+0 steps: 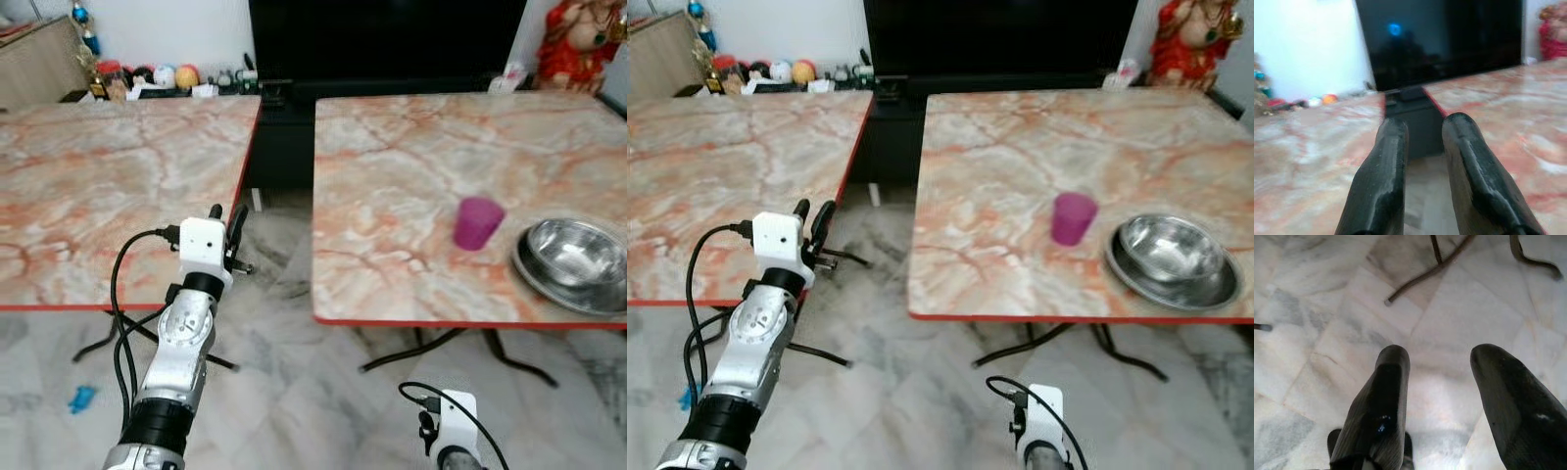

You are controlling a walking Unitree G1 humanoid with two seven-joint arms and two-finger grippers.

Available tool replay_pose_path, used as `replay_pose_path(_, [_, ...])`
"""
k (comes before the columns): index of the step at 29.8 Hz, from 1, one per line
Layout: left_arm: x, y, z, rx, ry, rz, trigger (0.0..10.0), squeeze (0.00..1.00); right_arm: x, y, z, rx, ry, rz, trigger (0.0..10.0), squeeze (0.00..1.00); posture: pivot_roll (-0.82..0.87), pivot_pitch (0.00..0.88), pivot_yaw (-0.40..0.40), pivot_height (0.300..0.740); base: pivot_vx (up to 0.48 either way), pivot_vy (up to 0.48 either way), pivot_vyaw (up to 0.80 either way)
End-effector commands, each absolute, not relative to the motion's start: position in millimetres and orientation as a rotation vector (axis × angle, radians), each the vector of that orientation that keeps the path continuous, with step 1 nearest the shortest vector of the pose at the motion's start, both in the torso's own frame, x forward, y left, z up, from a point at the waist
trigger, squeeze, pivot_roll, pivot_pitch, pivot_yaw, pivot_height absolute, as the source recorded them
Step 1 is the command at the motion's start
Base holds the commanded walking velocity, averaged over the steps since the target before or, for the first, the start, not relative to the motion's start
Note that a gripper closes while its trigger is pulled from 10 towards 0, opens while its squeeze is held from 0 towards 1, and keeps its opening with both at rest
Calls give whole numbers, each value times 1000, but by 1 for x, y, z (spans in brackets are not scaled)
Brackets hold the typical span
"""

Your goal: Setting the table

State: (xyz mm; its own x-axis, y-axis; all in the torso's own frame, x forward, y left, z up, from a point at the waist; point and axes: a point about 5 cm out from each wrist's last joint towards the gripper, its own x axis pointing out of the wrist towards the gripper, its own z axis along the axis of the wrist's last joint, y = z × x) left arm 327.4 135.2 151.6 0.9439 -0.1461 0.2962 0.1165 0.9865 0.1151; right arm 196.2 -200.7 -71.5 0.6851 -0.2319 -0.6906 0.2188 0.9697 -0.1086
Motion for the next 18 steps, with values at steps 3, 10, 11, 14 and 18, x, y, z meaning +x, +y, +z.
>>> replay_pose_path(3, [328,138,159,107,-328,-129,10000,0,196,-198,-72,-8,784,-253,10000,0,9,0,27,740,0,480,0])
replay_pose_path(10, [328,139,158,108,-322,-136,10000,0,196,-197,-72,9,778,-265,10000,0,12,0,40,740,0,480,0])
replay_pose_path(11, [329,139,159,110,-321,-135,10000,0,196,-197,-72,9,777,-263,10000,0,16,0,41,740,0,480,0])
replay_pose_path(14, [330,138,160,111,-323,-134,10000,0,196,-196,-72,4,783,-249,10000,0,22,0,38,740,0,480,0])
replay_pose_path(18, [330,138,161,110,-326,-131,10000,0,197,-196,-72,-5,782,-237,10000,0,27,0,35,740,0,480,0])
